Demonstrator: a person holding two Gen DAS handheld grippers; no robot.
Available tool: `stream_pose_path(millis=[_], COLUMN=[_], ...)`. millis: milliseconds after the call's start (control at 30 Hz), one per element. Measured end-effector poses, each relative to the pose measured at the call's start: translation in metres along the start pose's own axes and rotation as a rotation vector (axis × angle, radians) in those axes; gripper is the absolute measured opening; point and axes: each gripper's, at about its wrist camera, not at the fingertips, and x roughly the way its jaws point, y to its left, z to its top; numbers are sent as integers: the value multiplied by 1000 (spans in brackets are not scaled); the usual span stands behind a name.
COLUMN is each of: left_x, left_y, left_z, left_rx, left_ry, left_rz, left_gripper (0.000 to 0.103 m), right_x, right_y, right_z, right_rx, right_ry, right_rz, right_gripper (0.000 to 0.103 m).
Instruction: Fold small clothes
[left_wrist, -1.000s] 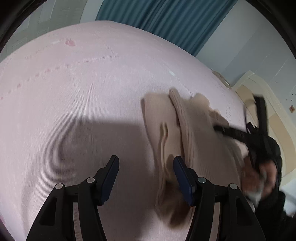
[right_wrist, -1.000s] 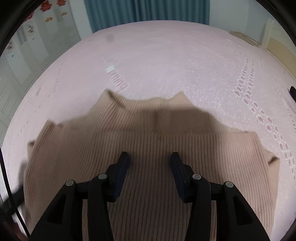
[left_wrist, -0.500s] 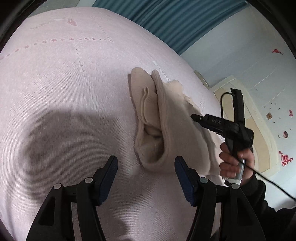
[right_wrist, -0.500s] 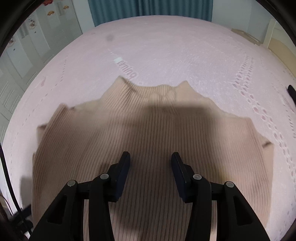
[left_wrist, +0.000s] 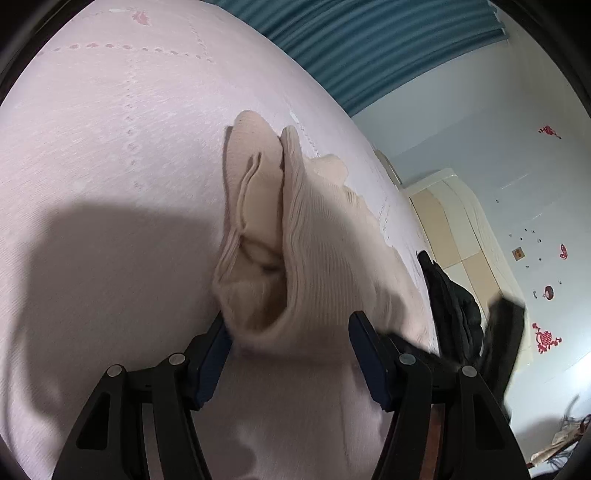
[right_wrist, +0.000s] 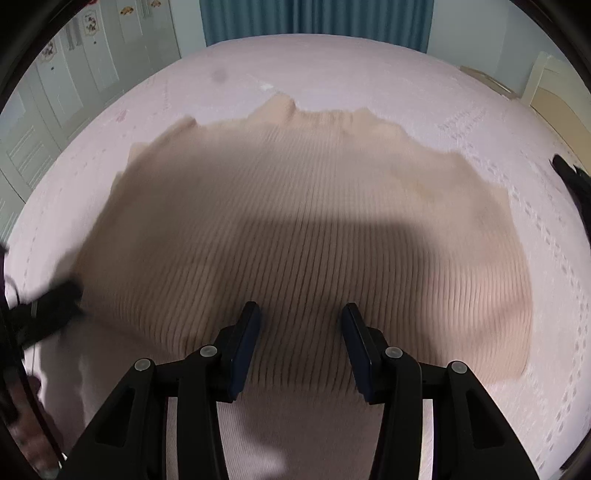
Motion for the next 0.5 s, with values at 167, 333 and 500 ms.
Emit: stream_pose_path(millis=[167,333,500], left_x=[21,37,44], left_y=[-5,-5,-7], left_z=[19,41,52], left_rx=[-27,-82,-113], left_ry=[-23,-32,-32], left_rz=[-2,5,74], left_gripper=[60,54,36], right_x=[-15,-37,-58], right_y=[-6,-32,-67], right_z=[-13,-22,-34], right_rx=[4,54,91], right_ry=[-10,-18,-41], right_rz=[42,116,77], right_gripper=[46,46,46])
